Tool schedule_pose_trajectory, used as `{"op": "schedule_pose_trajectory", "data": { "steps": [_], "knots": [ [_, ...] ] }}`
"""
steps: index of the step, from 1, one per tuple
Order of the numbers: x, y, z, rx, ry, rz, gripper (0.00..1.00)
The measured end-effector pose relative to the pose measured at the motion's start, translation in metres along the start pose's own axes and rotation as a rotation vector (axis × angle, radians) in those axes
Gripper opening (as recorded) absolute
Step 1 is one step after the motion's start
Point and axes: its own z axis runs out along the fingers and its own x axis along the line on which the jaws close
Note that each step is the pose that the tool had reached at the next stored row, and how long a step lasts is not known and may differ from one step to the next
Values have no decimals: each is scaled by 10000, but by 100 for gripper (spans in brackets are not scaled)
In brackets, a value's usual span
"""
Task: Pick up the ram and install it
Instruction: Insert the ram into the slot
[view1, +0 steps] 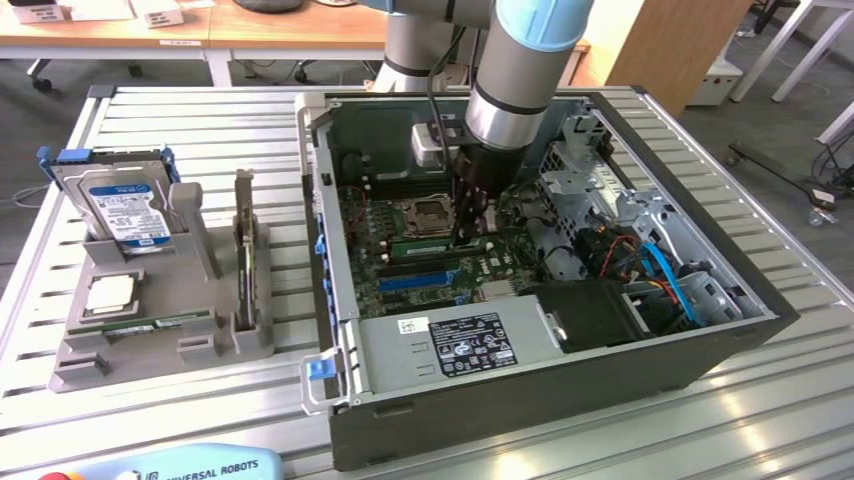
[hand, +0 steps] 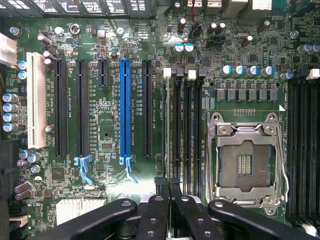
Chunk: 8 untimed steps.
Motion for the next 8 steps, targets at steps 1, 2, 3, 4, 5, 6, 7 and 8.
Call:
{"op": "schedule_pose_trajectory", "data": {
  "steps": [1,2,3,4,5,6,7,8],
  "knots": [
    [0,0,0,0,0,0,12],
    [0,0,0,0,0,0,12],
    [0,0,0,0,1,0,12],
    [0,0,0,0,0,0,12],
    [0,0,0,1,0,0,12],
    [0,0,0,1,1,0,13],
    [0,0,0,1,0,0,13],
    [0,0,0,0,0,0,19]
  ]
}}
